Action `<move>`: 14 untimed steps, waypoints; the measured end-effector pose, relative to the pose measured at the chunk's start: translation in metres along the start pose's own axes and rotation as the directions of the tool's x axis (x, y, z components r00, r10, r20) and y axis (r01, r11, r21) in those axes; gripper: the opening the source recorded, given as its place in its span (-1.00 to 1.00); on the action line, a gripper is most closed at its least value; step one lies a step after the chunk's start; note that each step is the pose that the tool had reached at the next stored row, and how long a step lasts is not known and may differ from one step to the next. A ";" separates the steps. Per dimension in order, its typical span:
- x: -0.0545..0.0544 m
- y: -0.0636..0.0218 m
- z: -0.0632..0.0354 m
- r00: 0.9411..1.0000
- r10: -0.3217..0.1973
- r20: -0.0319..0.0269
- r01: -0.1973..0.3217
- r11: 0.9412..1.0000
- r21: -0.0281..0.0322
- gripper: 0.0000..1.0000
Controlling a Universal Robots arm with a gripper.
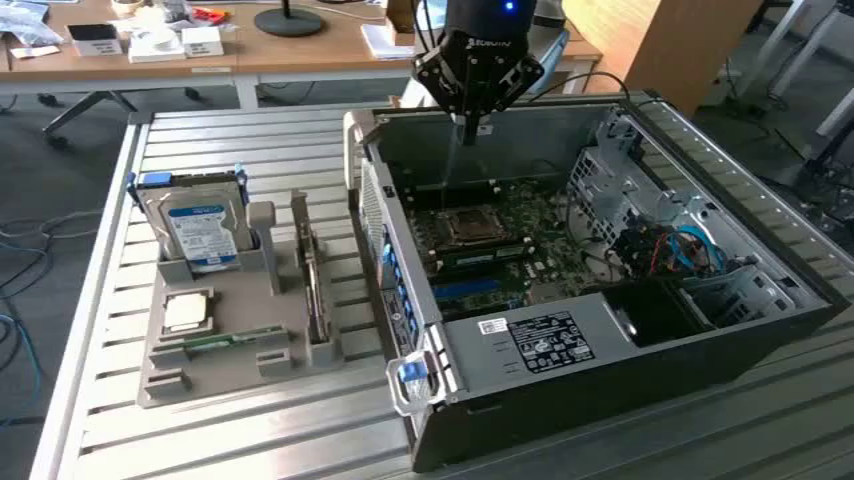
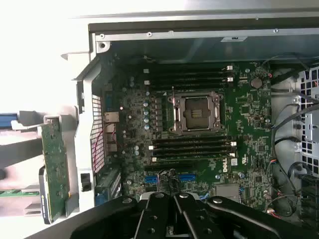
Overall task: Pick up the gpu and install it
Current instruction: 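Reach for the gpu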
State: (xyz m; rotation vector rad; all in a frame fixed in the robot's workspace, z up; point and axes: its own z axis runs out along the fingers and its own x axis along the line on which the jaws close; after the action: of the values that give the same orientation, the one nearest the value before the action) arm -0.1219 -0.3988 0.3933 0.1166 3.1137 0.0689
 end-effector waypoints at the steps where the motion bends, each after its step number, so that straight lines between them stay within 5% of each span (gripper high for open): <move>1: 0.000 0.0000 0.0000 1.000 0.000 0.000 0.000 1.000 0.000 -0.79; 14: 0.003 -0.0002 -0.0001 1.000 0.000 0.000 0.000 1.000 0.000 -0.79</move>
State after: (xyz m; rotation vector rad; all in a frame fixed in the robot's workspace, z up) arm -0.1252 -0.3988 0.3933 0.1167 3.1137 0.0688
